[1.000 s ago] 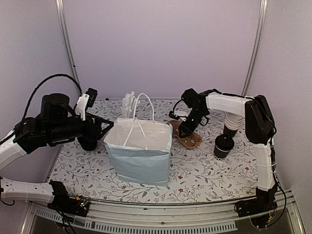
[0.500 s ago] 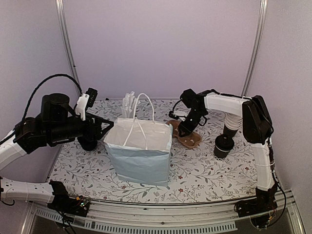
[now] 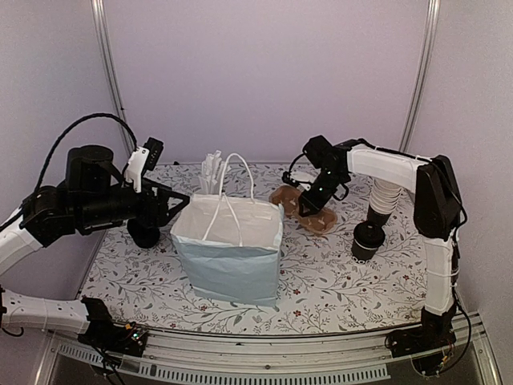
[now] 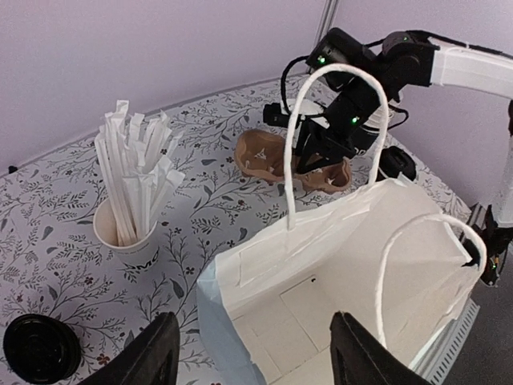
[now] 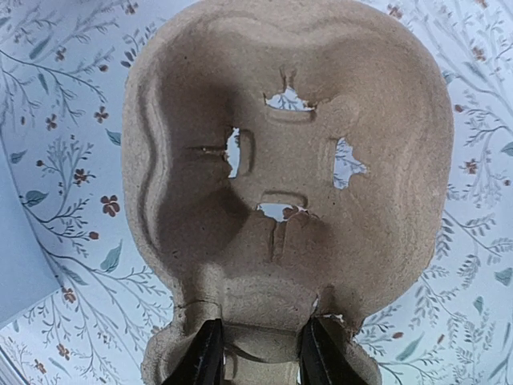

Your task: Pack the takeout coffee

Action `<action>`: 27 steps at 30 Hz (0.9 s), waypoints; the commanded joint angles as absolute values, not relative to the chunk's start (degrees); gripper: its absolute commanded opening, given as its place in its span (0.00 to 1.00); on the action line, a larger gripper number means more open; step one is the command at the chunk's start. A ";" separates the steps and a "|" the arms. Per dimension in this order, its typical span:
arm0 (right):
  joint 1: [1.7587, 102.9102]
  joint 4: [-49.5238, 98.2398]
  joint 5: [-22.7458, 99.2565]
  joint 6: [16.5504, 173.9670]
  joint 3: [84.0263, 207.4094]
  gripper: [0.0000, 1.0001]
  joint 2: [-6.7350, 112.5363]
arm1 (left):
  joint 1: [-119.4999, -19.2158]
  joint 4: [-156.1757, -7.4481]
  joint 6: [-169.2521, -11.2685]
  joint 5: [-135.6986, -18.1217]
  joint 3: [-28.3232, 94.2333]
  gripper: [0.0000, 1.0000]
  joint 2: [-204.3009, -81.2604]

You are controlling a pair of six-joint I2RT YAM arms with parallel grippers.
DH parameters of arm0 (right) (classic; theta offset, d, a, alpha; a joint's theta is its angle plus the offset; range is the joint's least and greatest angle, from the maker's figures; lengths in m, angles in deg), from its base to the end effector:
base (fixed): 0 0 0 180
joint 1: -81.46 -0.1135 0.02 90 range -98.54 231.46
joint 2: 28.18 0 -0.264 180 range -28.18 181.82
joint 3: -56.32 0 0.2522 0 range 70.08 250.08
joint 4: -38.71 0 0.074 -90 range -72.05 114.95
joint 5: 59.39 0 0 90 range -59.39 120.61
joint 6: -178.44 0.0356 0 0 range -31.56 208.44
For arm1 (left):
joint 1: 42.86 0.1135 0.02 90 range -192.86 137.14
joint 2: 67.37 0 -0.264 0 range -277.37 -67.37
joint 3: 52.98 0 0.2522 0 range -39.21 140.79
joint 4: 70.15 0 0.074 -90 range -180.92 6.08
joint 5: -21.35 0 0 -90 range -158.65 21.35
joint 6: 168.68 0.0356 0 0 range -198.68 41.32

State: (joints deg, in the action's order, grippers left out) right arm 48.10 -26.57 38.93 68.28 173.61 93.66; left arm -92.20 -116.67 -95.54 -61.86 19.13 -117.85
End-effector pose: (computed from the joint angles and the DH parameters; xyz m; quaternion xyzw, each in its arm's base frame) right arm 0.3716 0.2508 0.2152 -0.4535 0.8711 0.0910 0.1653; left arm 0.1241 -0.1381 0.3641 0.2047 0.8167 -0.2515 0.4773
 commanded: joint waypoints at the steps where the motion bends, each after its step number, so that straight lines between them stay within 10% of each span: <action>1: 49.99 -26.51 40.02 66.80 172.99 0.31 83.68 | -92.34 -120.96 -89.88 -64.31 24.68 0.67 -121.39; 27: 43.01 -23.79 76.90 55.51 176.08 0.33 57.54 | -90.29 -129.12 -80.90 -72.51 40.15 0.59 -141.02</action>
